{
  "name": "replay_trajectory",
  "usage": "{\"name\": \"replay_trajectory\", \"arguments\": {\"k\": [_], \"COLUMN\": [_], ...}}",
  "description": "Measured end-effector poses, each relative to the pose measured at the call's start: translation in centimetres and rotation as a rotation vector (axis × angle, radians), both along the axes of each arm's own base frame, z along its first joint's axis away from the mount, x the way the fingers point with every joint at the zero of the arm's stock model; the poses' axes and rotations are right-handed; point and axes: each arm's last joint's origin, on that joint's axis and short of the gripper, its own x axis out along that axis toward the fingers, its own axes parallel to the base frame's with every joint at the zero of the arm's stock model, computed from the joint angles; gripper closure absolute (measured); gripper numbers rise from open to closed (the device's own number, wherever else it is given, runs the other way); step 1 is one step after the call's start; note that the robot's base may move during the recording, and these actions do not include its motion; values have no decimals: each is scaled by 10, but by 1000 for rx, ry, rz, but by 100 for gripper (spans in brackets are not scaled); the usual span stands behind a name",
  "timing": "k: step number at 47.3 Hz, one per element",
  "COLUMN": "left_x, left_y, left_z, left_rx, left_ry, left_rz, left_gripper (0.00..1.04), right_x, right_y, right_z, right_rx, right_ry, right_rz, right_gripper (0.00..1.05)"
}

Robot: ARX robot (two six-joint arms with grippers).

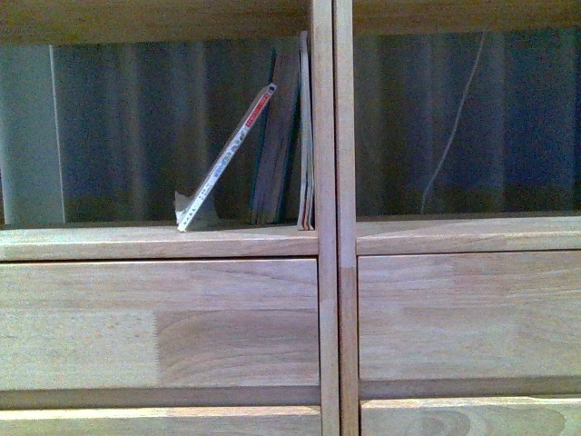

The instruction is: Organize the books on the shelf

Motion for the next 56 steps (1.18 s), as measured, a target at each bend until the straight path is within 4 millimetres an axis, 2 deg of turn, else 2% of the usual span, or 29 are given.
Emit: {"name": "replay_trajectory", "arguments": {"k": [12,15,17,30,34,38,56], "left_x": [0,0,0,0,0,0,0], "left_y": [0,0,0,0,0,0,0], "left_z": [0,0,0,0,0,0,0], "left_rx": [0,0,0,0,1,0,0], "left_ry": [-3,-3,-3,-2,-2,-2,-2], "left_rz": [0,0,0,0,0,0,0], "left_gripper": [102,89,84,22,6,8,7], "right_x": [0,0,0,0,0,0,0], "right_y": [0,0,0,0,0,0,0], "right_z": [0,0,0,0,0,0,0], "right_rx": [0,-2,-2,-2,-2,-1,-2], "right_ry": [0,0,0,0,0,0,0], "right_rz": [0,0,0,0,0,0,0], "right_gripper": [102,100,95,35,18,6,7]}}
